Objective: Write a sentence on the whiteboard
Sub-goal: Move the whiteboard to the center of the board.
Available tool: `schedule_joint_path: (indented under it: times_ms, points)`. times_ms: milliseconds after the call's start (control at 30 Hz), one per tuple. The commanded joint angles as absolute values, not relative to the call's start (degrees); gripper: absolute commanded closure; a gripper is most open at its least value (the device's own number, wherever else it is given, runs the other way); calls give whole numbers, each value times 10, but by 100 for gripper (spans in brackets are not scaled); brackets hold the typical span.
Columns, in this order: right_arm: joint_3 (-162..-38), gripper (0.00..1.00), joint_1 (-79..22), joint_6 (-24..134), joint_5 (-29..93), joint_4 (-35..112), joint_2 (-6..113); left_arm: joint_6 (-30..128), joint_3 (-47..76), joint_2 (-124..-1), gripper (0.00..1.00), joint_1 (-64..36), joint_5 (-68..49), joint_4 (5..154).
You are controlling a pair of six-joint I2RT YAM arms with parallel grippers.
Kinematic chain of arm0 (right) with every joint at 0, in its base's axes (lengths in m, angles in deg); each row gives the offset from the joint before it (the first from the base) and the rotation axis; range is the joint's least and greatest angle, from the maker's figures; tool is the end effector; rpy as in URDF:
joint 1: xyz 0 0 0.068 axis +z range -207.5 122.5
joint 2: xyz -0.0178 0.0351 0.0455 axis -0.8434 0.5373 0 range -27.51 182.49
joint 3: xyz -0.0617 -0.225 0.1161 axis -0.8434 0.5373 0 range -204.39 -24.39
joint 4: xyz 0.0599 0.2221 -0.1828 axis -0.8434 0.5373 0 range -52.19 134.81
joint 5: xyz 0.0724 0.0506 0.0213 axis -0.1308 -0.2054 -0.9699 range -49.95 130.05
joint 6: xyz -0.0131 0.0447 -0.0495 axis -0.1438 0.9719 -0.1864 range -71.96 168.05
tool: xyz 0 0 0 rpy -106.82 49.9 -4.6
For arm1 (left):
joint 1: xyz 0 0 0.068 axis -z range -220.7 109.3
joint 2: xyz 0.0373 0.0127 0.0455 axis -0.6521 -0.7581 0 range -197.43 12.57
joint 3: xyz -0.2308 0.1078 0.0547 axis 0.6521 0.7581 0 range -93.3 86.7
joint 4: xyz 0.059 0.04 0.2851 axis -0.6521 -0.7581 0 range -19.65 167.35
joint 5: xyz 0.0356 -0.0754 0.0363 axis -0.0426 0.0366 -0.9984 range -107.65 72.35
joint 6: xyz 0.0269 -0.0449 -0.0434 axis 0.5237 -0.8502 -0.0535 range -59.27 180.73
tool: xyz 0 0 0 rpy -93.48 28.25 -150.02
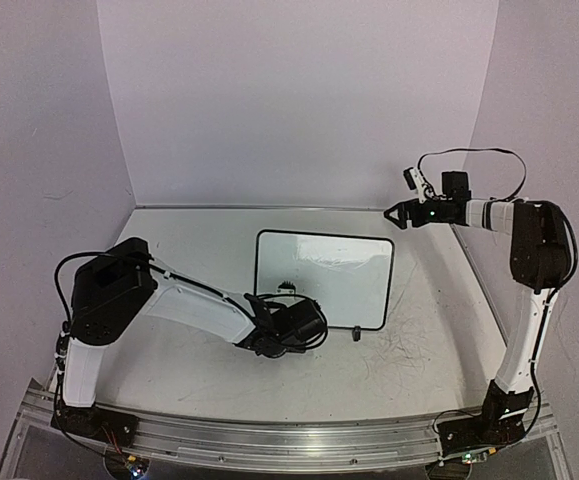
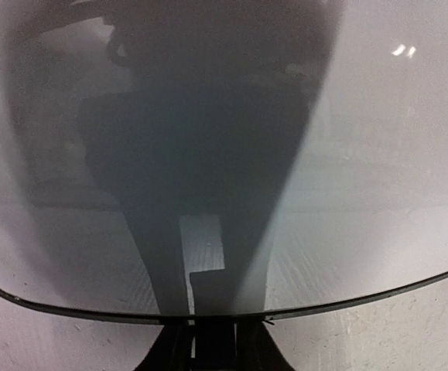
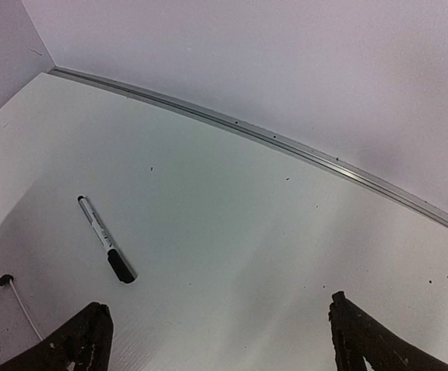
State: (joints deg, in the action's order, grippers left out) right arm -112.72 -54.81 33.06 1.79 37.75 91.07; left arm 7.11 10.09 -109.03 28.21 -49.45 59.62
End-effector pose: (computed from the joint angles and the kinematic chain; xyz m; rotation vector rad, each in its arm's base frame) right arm 0.5105 0.0577 0.1865 -0.6952 1.8974 0.5615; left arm 0.1877 -0.4065 0.0655 0.1568 2.4304 -0.1842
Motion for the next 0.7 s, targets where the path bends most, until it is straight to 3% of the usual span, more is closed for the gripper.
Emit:
schedule_joint_path:
  times_ms: [0,267,667]
  points:
    - [-1124,2,-534,324,11,355,882,97,139,-1067,88,260,-526,598]
    - [-1134,2,-507,308,24,366,897,84,250,-994,100,254,-555,621]
    - [-1241,2,-415,261,129,489,991,55,365,-909,100,251,-574,628]
